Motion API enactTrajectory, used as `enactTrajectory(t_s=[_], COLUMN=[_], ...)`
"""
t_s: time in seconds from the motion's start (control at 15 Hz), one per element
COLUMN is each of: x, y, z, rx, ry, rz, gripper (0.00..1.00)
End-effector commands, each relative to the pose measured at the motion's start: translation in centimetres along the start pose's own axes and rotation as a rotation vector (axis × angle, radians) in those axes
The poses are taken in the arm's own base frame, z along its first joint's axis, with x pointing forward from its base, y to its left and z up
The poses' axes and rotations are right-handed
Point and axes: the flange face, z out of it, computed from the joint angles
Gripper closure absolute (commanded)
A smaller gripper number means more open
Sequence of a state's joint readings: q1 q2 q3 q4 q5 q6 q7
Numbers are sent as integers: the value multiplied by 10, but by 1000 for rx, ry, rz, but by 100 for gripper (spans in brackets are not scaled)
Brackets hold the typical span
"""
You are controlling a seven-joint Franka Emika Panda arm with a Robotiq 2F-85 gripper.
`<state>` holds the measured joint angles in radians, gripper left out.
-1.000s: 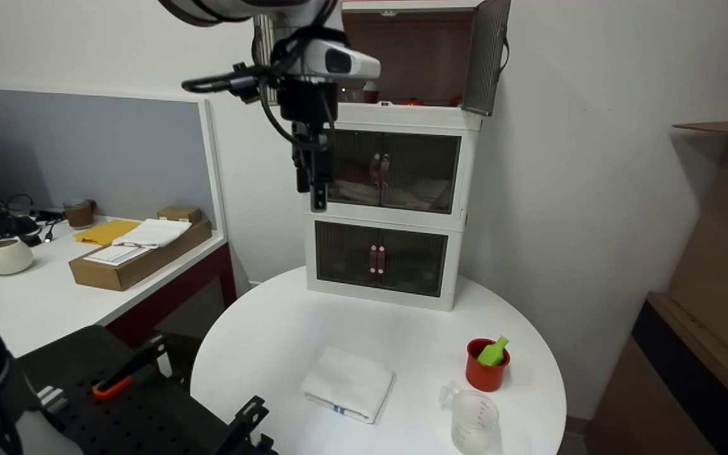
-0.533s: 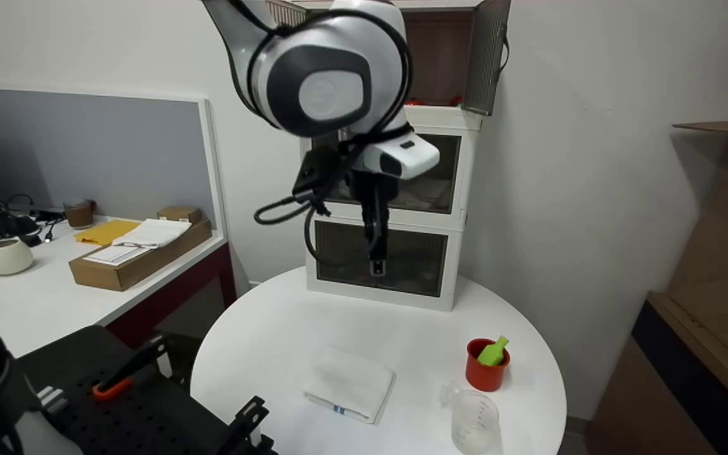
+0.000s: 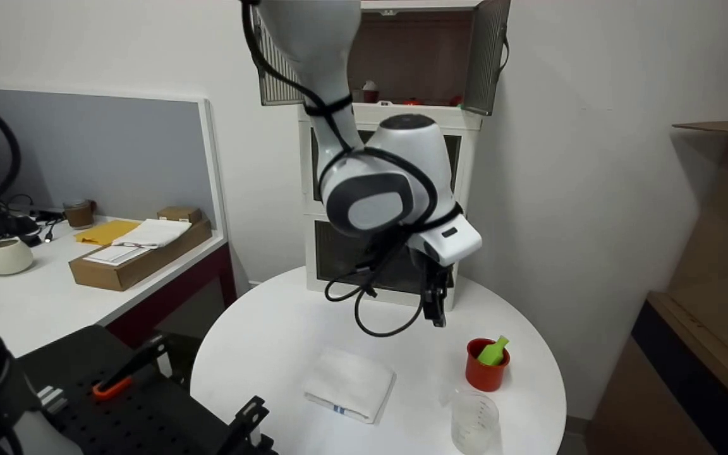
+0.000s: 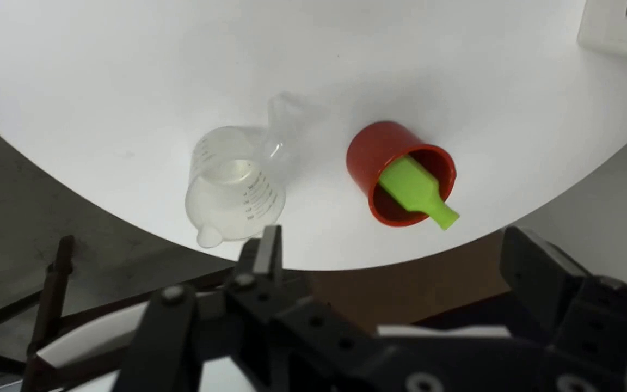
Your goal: Put the jug in the topmost shelf
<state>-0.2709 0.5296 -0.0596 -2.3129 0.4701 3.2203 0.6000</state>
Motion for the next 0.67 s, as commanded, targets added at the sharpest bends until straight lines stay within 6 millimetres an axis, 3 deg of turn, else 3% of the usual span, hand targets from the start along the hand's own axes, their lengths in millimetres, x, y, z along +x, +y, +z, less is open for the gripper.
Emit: enactTrajectory(t_s=[0.0,0.27,0.6], x=[16,16,9], y=[-2,16,26], z=[69,116,139], rx=[-21,-98,-201], ry=[83,133,191], rz=[169,359,608], gripper=[0,0,0])
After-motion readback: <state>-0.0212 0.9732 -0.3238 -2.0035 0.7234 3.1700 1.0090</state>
